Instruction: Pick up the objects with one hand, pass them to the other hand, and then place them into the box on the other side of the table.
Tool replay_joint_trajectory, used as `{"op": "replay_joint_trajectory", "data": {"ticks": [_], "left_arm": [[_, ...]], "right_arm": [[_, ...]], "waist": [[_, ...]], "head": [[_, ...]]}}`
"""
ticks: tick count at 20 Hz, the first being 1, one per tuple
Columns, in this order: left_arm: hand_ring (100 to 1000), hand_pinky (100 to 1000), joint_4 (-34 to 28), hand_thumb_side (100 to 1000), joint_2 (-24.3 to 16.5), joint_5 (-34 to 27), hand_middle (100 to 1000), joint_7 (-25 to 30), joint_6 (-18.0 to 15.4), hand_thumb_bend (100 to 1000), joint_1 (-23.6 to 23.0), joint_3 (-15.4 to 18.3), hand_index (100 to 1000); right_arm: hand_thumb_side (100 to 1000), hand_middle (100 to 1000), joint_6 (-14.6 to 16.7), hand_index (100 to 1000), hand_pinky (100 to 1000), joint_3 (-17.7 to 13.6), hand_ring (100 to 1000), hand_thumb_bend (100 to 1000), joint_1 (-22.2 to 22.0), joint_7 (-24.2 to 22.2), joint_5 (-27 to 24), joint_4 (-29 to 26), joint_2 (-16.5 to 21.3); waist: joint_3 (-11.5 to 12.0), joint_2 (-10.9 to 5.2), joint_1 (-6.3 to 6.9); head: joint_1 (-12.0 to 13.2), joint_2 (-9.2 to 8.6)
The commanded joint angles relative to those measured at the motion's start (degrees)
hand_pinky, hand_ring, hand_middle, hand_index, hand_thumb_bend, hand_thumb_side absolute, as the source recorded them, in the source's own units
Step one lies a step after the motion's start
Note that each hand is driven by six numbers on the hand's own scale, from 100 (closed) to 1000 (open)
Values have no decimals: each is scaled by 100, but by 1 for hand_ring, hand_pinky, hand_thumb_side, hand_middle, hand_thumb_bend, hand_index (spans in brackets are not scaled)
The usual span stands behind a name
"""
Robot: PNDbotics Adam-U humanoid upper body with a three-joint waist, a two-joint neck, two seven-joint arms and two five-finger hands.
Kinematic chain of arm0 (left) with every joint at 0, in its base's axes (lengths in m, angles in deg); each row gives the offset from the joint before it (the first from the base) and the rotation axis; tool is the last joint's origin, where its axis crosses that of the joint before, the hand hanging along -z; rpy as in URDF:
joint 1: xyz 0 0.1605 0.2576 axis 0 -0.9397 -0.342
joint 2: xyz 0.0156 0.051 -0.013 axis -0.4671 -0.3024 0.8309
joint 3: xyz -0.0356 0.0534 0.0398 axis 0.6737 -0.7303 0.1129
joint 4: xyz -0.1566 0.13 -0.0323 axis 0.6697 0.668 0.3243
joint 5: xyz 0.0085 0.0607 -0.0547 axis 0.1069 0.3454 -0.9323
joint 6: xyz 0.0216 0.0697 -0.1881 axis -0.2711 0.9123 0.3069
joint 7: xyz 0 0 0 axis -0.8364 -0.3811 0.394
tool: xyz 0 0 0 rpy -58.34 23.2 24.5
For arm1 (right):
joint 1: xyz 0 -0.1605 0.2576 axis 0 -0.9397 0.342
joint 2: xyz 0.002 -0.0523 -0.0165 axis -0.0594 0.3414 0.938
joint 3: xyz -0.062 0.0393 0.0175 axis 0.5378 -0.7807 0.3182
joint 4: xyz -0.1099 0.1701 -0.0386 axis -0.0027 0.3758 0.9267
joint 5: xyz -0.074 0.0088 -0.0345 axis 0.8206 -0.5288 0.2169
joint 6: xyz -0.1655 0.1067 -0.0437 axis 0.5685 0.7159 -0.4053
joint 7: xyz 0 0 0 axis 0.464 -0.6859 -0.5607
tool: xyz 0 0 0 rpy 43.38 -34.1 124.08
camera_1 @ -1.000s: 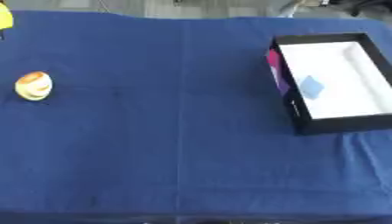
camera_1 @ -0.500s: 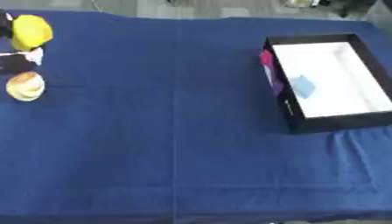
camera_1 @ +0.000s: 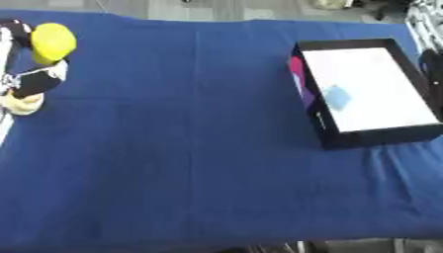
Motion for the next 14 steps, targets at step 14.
{"op": "replay_joint_trajectory", "data": {"ticks": [14], "left_arm": [[560, 718, 291, 100, 561, 471, 532, -486, -744, 100, 265, -176, 500]], "right_arm": [[269, 1000, 403, 1000, 879, 536, 1000, 100, 534, -176, 941, 428, -162]], "waist": [[68, -110, -106]], "head": [[-219, -7]]}}
